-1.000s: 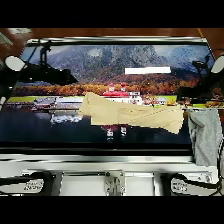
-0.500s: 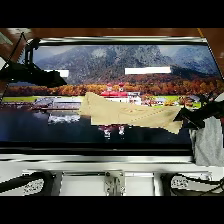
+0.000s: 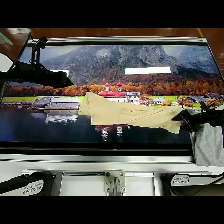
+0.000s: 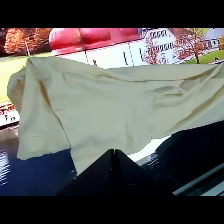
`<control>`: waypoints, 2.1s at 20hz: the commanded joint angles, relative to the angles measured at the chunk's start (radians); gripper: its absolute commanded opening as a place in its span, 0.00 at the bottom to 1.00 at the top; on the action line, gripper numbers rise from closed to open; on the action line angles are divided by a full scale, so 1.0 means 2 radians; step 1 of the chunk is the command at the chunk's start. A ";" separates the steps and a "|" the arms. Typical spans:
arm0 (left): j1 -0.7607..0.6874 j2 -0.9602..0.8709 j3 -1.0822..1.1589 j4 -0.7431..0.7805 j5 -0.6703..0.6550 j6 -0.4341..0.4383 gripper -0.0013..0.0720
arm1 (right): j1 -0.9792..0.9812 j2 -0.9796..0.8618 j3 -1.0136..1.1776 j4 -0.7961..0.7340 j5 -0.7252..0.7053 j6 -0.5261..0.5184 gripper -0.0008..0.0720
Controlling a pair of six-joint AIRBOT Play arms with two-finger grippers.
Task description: Fold the shirts.
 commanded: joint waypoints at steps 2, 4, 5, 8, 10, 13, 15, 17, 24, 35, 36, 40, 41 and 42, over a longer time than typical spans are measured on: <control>-0.013 0.000 0.000 0.000 0.012 -0.011 0.07 | -0.003 -0.022 -0.003 0.081 -0.082 -0.024 0.92; -0.014 -0.001 0.000 0.000 0.012 -0.011 0.07 | -0.003 -0.017 -0.003 0.097 -0.081 -0.029 0.09; -0.014 -0.002 0.000 0.000 0.014 -0.011 0.07 | -0.003 -0.009 -0.002 0.104 -0.075 -0.051 0.09; -0.025 -0.016 -0.004 -0.007 0.055 -0.015 0.07 | -0.002 0.048 0.011 0.108 -0.051 -0.100 0.09; -0.052 -0.050 -0.015 -0.057 0.097 -0.015 0.07 | -0.002 0.105 0.029 0.108 -0.035 -0.100 0.09; -0.123 -0.137 -0.016 -0.129 0.158 0.000 0.07 | 0.002 0.194 0.056 0.115 0.020 -0.078 0.09; -0.182 -0.197 -0.016 -0.190 0.237 0.007 0.07 | 0.014 0.253 0.064 0.117 0.063 -0.061 0.09; -0.235 -0.252 -0.004 -0.273 0.295 0.037 0.07 | 0.037 0.307 0.063 0.115 0.087 -0.040 0.09; -0.351 -0.416 0.132 -0.492 0.290 0.056 0.07 | 0.144 0.372 0.063 0.113 0.097 0.045 0.09; -0.082 -0.236 0.140 -0.126 0.230 -0.020 0.06 | 0.392 0.205 0.063 0.087 -0.122 0.067 0.09; -0.047 -0.205 0.140 -0.089 0.208 -0.034 0.06 | 0.425 0.171 0.063 0.103 -0.158 0.067 0.09; 0.071 -0.103 0.139 -0.036 0.093 -0.041 0.07 | 0.545 0.011 0.080 0.230 -0.309 0.056 0.19; 0.088 -0.087 0.139 -0.032 0.067 -0.039 0.07 | 0.556 -0.022 0.095 0.263 -0.314 0.049 0.66; 0.100 -0.072 0.139 -0.026 0.042 -0.036 0.07 | 0.559 -0.045 0.110 0.292 -0.298 0.027 0.97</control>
